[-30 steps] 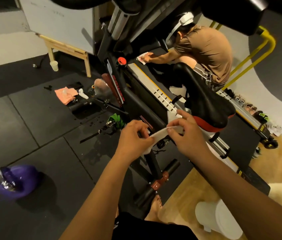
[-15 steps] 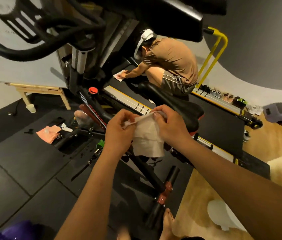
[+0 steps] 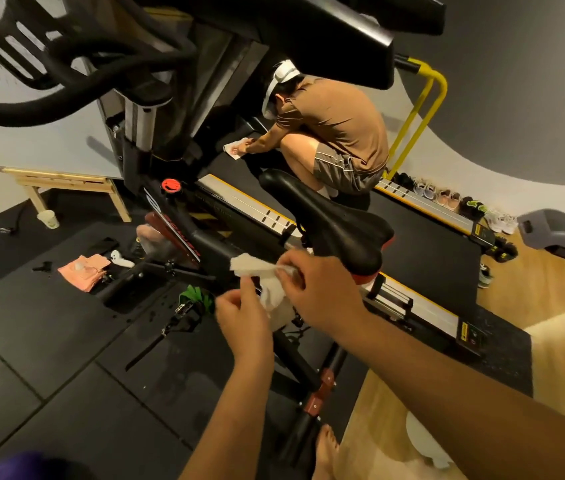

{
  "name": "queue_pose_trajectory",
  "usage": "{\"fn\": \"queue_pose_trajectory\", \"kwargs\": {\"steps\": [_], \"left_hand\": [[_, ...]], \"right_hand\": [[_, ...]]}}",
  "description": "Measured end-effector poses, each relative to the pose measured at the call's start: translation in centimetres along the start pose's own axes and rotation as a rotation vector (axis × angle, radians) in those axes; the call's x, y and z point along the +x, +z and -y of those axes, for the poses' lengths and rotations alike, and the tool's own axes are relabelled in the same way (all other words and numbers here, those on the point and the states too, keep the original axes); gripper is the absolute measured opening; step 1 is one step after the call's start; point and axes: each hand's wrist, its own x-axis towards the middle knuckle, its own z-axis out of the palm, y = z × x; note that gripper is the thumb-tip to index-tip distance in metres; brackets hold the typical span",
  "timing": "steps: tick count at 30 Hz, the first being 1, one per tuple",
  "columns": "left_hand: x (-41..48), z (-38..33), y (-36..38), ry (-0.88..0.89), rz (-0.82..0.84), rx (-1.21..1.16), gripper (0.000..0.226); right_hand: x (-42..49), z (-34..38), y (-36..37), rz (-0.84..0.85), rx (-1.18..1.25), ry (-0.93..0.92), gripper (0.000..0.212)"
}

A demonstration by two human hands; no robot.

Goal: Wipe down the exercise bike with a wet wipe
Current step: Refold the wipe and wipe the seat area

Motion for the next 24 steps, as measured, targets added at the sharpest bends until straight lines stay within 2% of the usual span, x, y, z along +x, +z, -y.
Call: {"fn": "queue_pose_trajectory", "kwargs": {"steps": [2, 4, 6, 8, 9, 12, 13, 15, 17, 21, 24], "left_hand": [[-0.7, 1.2, 0.7, -0.301, 0.267, -0.363, 0.055], [-0.9, 2.1, 1.0, -0.393, 0.381, -0.561, 0.056], [-0.7, 2.8, 1.5, -0.404, 0.367, -0.538, 0.045], [0.1, 3.3, 2.0, -0.424, 0.293, -0.498, 0.035], [0.6, 3.6, 2.3, -0.416, 0.268, -0.482, 0.034], [1.4, 4.2, 3.7, -0.390, 0.180, -0.334, 0.040], [1.4, 4.4, 4.5, -0.354, 0.174, -0.285, 0.036], [1.3, 4.7, 6.9, -0.203, 0.209, -0.182, 0.026], [1.9, 4.5, 10.2, -0.102, 0.226, -0.095, 0.038], [4.5, 2.7, 14.5, -0.122, 0.223, -0.206, 0.047], [5.2, 6.4, 15.1, -0.064, 0.256, -0.224, 0.039]], "right_hand": [[-0.6, -0.1, 0.5, 0.165, -0.195, -0.086, 0.020], [-1.1, -0.4, 1.0, 0.416, -0.374, -0.162, 0.023], [-1.3, -0.8, 1.2, 0.656, -0.386, -0.155, 0.027], [-0.8, -1.6, 0.3, 0.743, -0.275, -0.136, 0.031], [-0.1, -2.2, -0.6, 0.655, -0.219, -0.164, 0.033], [4.4, -5.7, -4.2, 0.176, -0.148, -0.236, 0.034], [6.1, -7.0, -5.0, 0.113, -0.190, -0.211, 0.038], [8.6, -9.4, -5.1, 0.202, -0.295, -0.090, 0.054], [9.4, -11.3, -4.0, 0.301, -0.316, -0.016, 0.065], [9.6, -12.4, -3.3, 0.291, -0.257, -0.045, 0.073], [9.4, -12.3, -3.2, 0.249, -0.259, -0.053, 0.073]]}}
